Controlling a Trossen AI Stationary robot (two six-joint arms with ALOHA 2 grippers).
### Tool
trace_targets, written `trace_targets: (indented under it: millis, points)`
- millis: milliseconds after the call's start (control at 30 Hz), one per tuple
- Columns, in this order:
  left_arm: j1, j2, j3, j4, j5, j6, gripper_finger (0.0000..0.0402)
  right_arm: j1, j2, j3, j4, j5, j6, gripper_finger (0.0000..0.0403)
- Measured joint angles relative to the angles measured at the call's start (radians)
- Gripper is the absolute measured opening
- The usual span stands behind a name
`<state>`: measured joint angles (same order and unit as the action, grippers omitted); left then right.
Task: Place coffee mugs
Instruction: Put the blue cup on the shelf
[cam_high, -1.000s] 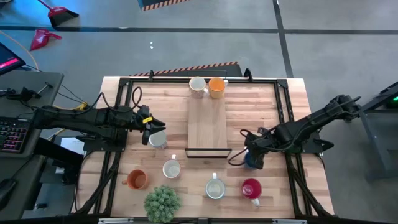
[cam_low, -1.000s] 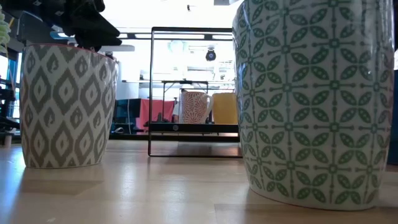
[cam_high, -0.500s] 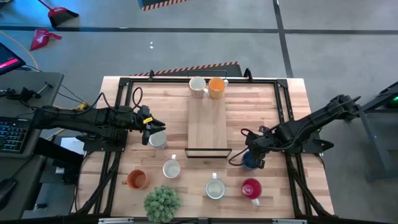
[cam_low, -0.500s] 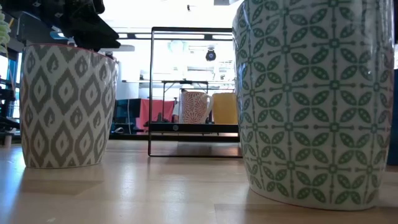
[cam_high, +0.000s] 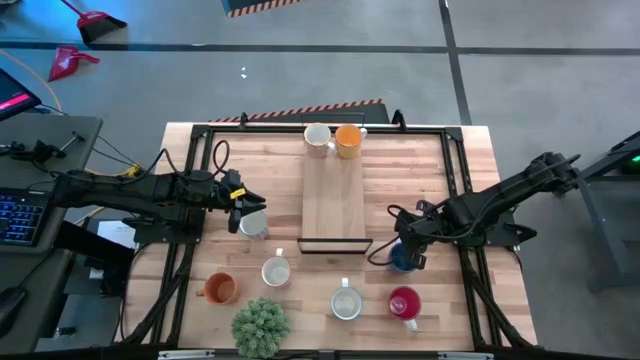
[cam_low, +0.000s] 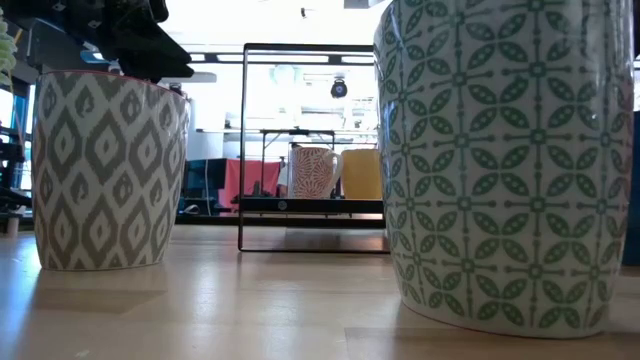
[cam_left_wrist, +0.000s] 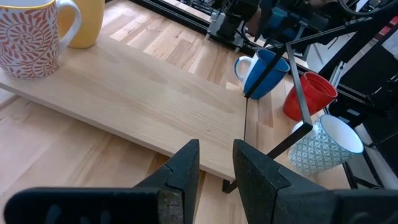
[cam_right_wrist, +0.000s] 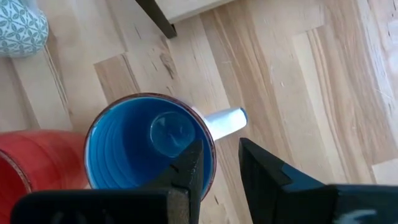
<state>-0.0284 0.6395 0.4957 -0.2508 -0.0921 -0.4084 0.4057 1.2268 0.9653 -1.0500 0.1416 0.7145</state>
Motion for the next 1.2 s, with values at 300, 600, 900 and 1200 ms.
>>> trace_targets:
  millis: [300, 600, 900, 1200]
  points:
    - [0.0, 0.0, 0.0, -0.001, -0.002, 0.011, 0.0085, 0.0, 0.043, 0.0, 0.0, -0.003, 0.005, 0.0081]
    - [0.003, 0.0, 0.0, -0.015, -0.002, 0.018, 0.0085, 0.0, 0.08, 0.0, 0.014, -0.03, -0.015, 0.0081]
    - [0.003, 0.0, 0.0, -0.016, -0.002, 0.019, 0.0085, 0.0, 0.13, 0.0, 0.018, -0.032, -0.024, 0.0081]
    - [0.003, 0.0, 0.0, -0.016, -0.002, 0.027, 0.0085, 0.0, 0.211, 0.0, 0.03, -0.023, -0.017, 0.0081]
